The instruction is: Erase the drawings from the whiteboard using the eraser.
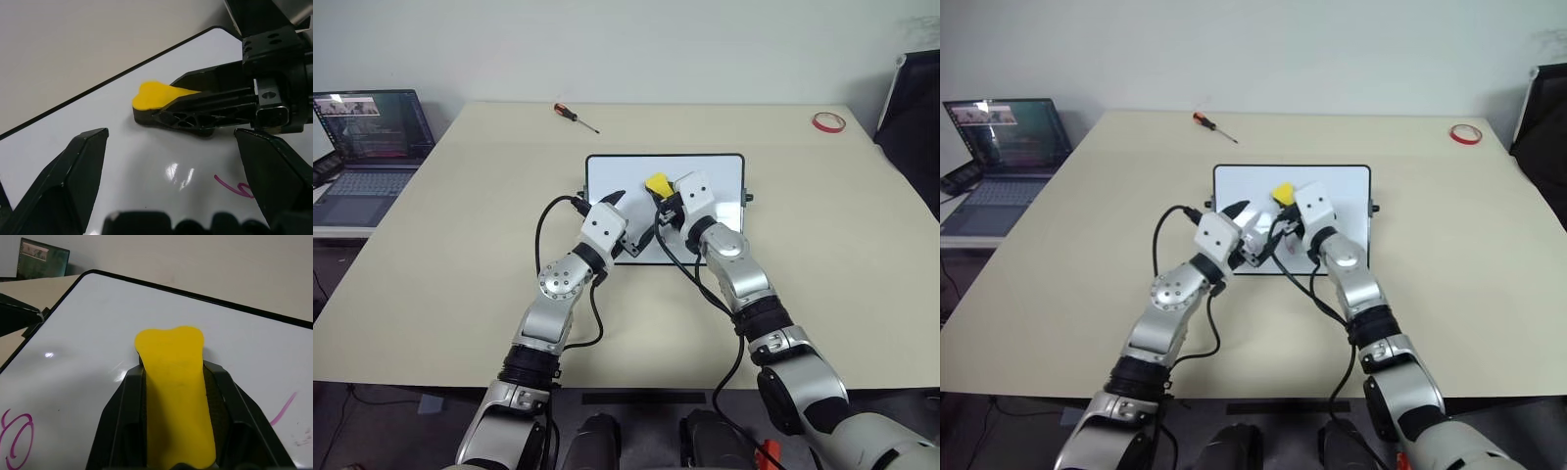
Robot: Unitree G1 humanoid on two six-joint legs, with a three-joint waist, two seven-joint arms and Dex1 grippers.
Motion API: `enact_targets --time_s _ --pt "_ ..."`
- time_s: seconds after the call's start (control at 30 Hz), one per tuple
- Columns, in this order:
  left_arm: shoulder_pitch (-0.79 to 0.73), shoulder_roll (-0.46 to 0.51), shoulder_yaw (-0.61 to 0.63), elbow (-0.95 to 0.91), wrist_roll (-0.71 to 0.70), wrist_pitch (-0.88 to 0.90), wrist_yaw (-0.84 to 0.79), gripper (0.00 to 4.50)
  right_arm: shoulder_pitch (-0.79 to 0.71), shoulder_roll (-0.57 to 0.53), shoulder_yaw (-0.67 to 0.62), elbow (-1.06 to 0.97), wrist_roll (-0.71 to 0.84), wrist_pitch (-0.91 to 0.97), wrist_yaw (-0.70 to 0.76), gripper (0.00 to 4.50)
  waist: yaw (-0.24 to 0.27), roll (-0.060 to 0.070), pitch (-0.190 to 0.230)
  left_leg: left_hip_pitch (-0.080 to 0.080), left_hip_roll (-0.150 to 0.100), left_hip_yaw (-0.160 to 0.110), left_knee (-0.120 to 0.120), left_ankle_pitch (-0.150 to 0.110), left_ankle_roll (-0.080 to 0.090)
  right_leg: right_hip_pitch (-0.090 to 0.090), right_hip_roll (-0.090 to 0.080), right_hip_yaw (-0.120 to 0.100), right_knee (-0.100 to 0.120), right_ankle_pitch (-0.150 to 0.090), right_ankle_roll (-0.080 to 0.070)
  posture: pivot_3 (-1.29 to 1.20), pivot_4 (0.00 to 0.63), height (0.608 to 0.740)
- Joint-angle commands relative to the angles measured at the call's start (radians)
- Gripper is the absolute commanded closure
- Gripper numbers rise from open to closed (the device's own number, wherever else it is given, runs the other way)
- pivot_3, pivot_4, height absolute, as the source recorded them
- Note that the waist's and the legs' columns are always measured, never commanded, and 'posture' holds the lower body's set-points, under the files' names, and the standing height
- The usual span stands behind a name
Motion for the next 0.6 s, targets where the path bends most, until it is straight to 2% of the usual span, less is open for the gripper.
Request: enact_targets --time_s 0.03,0.13,0.6 --pt "-0.008 -0.008 -0.005 -0.038 0.003 -0.008 0.007 0.0 -0.031 -0.045 -0.028 0.025 -0.053 -0.001 -0.102 3.3 0.002 0.0 0.0 0.0 0.0 0.0 0.0 0.0 0.0 0.0 0.0 0.0 0.0 0.0 0.0 0.0 0.15 0.74" --pt "-0.017 -0.013 -0.009 -0.029 0.002 -0.011 0.004 0.0 -0.013 -0.073 -0.037 0.018 -0.075 0.015 -0.152 3.3 0.012 0.0 0.0 0.0 0.0 -0.001 0.0 0.0 0.0 0.0 0.0 -0.001 0.0 0.0 0.0 0.0 0.15 0.74" --pt "-0.032 -0.017 -0.01 -0.016 -0.003 -0.02 -0.01 0.0 0.169 -0.14 -0.052 -0.168 -0.07 0.091 -0.165 3.3 0.027 -0.001 0.0 0.0 -0.001 -0.002 0.0 0.0 0.0 0.003 -0.001 -0.003 -0.002 0.0 0.0 0.0 0.15 0.74"
